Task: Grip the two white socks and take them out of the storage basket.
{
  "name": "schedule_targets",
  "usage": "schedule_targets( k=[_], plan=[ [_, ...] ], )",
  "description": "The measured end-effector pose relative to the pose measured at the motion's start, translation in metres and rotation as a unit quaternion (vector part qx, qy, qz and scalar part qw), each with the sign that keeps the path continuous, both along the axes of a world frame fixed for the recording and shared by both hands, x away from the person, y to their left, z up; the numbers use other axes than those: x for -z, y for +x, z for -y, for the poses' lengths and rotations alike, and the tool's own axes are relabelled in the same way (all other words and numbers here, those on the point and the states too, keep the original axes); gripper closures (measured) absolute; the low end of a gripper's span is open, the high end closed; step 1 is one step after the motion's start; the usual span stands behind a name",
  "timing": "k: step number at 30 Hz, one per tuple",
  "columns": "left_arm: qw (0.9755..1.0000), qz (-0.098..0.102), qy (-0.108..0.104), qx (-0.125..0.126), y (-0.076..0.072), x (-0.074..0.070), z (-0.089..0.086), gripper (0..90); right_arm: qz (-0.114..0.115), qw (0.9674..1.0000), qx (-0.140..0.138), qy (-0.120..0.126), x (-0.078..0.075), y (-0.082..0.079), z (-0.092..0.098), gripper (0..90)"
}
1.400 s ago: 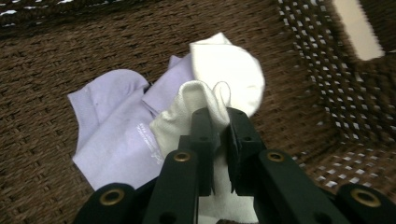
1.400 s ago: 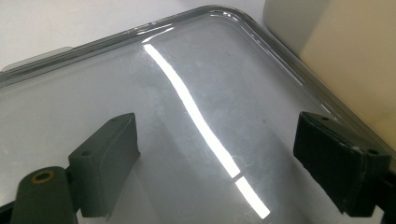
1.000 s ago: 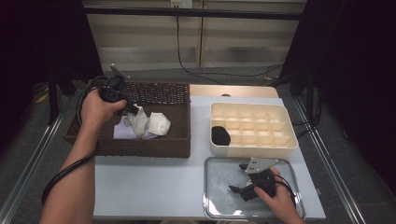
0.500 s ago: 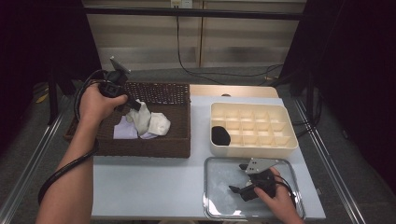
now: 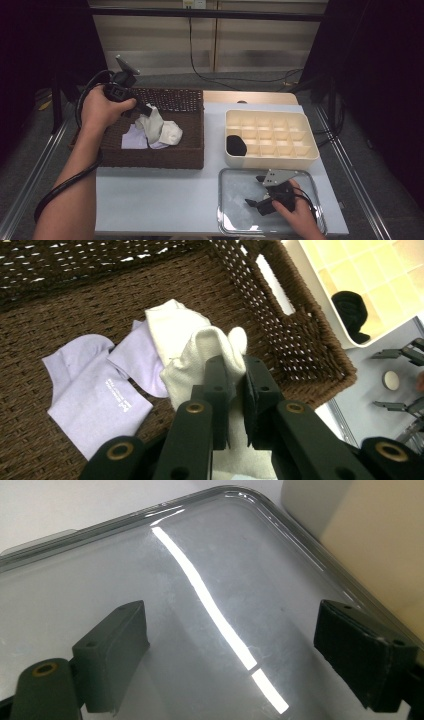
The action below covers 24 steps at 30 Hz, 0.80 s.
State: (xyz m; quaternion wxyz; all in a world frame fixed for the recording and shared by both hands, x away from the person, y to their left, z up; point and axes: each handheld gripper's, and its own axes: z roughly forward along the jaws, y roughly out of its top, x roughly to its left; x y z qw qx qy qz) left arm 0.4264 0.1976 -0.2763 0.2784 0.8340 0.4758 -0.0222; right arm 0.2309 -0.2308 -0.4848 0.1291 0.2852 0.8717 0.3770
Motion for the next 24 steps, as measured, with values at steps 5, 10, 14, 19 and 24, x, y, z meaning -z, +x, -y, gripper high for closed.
schedule_targets(
  k=[5,10,14,19,24],
  plan=[
    [0.9999,-0.004,-0.01,0.001,-0.006,-0.004,0.0,82.5,0.0,1.0,0.0,0.0,0.0,0.0,0.0,13.2],
    [0.9999,0.002,-0.014,0.009,-0.014,-0.004,0.0,82.5,0.001,1.0,0.0,0.0,0.0,0.0,0.0,13.2],
    [0.9997,0.004,-0.019,0.017,-0.02,-0.006,0.0,82.5,0.003,1.0,0.0,-0.001,0.0,0.0,0.0,13.1],
    [0.9994,0.003,-0.022,0.025,-0.026,-0.008,0.001,82.5,0.002,1.0,0.001,-0.001,0.0,0.0,0.0,13.0],
    [0.9991,0.009,-0.024,0.033,-0.034,-0.008,0.004,82.3,-0.001,1.0,0.001,0.0,0.0,0.0,0.0,13.0]
  ],
)
